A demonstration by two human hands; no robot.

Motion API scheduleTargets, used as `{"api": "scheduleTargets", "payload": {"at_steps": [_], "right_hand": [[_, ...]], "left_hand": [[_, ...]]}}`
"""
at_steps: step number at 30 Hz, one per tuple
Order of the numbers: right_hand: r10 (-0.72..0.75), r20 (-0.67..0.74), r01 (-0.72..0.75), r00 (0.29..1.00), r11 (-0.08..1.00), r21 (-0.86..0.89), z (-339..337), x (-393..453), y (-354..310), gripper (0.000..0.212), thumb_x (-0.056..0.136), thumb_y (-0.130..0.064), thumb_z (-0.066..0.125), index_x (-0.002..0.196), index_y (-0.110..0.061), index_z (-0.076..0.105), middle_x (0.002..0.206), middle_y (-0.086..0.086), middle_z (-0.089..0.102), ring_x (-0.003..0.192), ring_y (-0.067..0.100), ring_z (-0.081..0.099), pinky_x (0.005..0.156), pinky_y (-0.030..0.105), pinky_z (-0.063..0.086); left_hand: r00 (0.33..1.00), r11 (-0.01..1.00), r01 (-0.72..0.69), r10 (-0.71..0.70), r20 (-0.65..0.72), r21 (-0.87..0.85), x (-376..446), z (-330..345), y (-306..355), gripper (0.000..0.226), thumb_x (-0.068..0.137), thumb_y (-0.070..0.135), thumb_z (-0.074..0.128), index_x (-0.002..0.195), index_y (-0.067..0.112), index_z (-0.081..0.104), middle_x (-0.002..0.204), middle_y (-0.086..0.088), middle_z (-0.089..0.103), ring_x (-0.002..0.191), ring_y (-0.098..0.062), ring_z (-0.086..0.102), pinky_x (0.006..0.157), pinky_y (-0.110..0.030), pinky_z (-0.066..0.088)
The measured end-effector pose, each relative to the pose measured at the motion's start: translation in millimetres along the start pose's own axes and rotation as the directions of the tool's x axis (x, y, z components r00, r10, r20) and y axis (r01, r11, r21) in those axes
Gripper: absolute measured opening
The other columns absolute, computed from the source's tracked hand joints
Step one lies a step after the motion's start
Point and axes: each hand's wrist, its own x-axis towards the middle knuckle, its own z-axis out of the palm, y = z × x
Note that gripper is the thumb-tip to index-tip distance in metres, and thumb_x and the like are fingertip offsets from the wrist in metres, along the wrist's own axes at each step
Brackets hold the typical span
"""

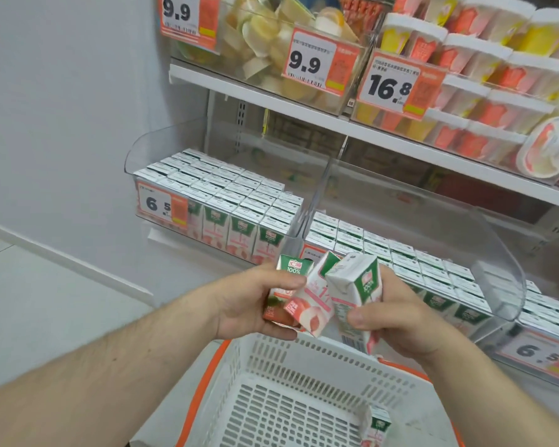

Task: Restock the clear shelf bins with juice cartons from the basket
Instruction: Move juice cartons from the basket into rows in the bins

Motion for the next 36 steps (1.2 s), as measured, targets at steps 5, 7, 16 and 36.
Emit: {"api": "scheduleTargets", "payload": {"at_steps": [5, 7, 16, 36], "right_hand": [[-0.071, -0.147, 0.032, 0.987, 0.967, -0.255, 17, 22, -5, 0.067, 0.046, -0.028, 0.079, 0.105, -0.003, 0.059, 0.083, 0.016, 0.069, 0.071, 0.024, 0.065, 0.061, 0.034, 0.051], [-0.061, -0.200, -0.001, 0.978, 0.956, -0.294, 23, 28, -7, 0.064, 0.044, -0.031, 0.076, 0.101, -0.006, 0.061, 0.074, 0.007, 0.067, 0.061, 0.019, 0.060, 0.047, 0.025, 0.046], [-0.322, -0.452, 0.154, 0.832, 0.916, -0.370, 22, 42, -7, 0.038, 0.059, -0.003, 0.080, 0.083, -0.013, 0.052, 0.059, -0.008, 0.058, 0.052, 0.007, 0.051, 0.047, 0.021, 0.046], [-0.334, 0.025, -0.004, 0.942, -0.085, -0.996, -37, 217, -70, 0.032, 0.090, -0.014, 0.061, 0.121, -0.010, 0.054, 0.120, 0.010, 0.043, 0.098, 0.036, 0.056, 0.084, 0.041, 0.048]], "left_hand": [[0.981, 0.989, -0.151, 0.151, -0.121, 0.010, 0, 0, 0, 0.058, 0.062, 0.011, 0.071, 0.117, 0.019, 0.058, 0.087, -0.004, 0.071, 0.066, -0.014, 0.066, 0.054, -0.027, 0.050], [0.964, 0.983, -0.175, 0.162, -0.210, -0.045, 2, -2, 1, 0.061, 0.058, 0.007, 0.069, 0.117, 0.016, 0.057, 0.080, -0.004, 0.071, 0.059, -0.014, 0.064, 0.051, -0.026, 0.049], [0.833, 0.906, -0.357, 0.197, -0.518, -0.229, 7, -30, 19, 0.025, 0.084, 0.000, 0.060, 0.103, 0.013, 0.051, 0.070, -0.007, 0.067, 0.058, -0.016, 0.060, 0.046, -0.022, 0.048], [0.325, 0.720, -0.593, 0.623, -0.711, 0.360, 31, -68, 74, 0.076, 0.063, -0.005, 0.080, 0.111, 0.036, 0.040, 0.085, 0.015, 0.067, 0.074, 0.001, 0.068, 0.065, -0.034, 0.056]]}}
